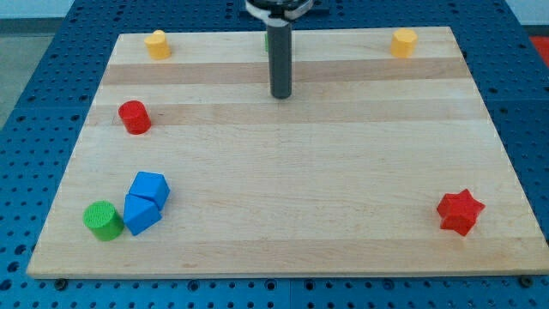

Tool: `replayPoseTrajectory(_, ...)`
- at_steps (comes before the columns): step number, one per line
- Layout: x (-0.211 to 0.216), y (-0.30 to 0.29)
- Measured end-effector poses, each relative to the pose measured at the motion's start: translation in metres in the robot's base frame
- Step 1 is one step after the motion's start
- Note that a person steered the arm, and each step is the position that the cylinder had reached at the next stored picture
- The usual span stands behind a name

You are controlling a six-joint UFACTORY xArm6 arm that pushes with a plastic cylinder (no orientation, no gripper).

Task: Push the green star to right side of the blue cube

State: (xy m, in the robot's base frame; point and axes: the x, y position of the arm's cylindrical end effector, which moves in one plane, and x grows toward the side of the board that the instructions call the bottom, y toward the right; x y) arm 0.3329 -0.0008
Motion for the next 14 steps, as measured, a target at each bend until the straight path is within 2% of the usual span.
replayPoseTrajectory(3, -0.08, 0.063)
replayPoseTrajectory(5, -0.133, 0.063)
replayPoseTrajectory(6, -0.141, 0.038)
replayPoseTrajectory(8, -0.139, -0.01)
replayPoseTrajectory(9, -0.129, -0.013)
replayPoseTrajectory(12, -0.073, -0.018)
replayPoseTrajectory(14, -0.019, -0.025)
